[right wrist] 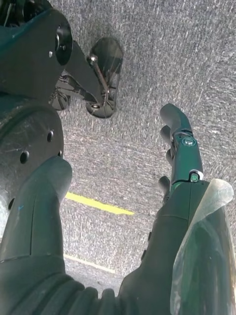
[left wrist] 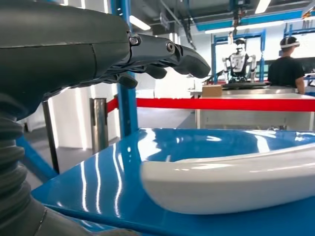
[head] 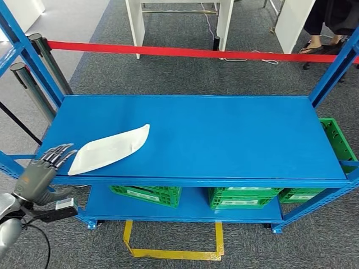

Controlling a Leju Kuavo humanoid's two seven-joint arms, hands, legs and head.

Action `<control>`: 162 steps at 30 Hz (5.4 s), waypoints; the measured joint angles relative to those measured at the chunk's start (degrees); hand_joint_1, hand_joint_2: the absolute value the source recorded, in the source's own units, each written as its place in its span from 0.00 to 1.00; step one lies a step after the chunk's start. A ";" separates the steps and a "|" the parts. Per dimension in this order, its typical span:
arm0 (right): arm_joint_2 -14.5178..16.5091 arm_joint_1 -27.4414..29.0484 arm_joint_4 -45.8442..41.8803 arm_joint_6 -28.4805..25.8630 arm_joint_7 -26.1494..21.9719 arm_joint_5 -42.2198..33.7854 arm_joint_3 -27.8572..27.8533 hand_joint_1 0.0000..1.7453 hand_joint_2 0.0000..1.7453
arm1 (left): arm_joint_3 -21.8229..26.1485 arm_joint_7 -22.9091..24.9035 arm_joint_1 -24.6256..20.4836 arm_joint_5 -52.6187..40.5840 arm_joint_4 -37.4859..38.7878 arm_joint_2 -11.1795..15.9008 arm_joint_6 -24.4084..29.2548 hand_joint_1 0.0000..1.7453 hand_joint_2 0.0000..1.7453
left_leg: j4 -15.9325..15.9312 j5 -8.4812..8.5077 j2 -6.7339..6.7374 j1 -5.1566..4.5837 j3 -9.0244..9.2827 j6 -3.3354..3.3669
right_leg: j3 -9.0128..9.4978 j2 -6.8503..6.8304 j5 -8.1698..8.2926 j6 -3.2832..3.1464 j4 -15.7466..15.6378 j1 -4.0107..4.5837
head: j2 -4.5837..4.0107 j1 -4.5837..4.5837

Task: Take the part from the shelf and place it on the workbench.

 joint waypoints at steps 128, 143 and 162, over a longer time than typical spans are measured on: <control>1.03 -0.38 0.02 -1.01 1.34 -5.27 1.78 0.00 1.00 | -31.90 23.79 -33.75 -27.71 35.00 -10.74 1.32 1.00 1.00 | 0.03 0.01 0.03 -0.01 0.00 0.01 | -0.01 0.06 0.07 0.01 0.01 0.01 | 0.00 0.01; 1.03 -0.35 0.02 -1.09 0.91 -5.11 3.03 0.00 1.00 | -29.20 20.36 -30.11 -23.00 32.88 -11.94 6.39 1.00 1.00 | 0.04 0.01 0.03 -0.01 0.00 0.01 | -0.01 0.06 0.07 0.01 0.01 0.00 | 0.00 0.00; 1.00 -0.05 0.11 -1.85 0.74 -6.39 3.45 0.00 1.00 | -17.36 9.46 -14.23 2.72 11.43 -13.89 9.59 1.00 1.00 | -2.04 1.74 0.79 0.38 0.55 1.72 | -3.96 0.40 -4.10 1.83 7.20 -0.45 | 0.00 0.10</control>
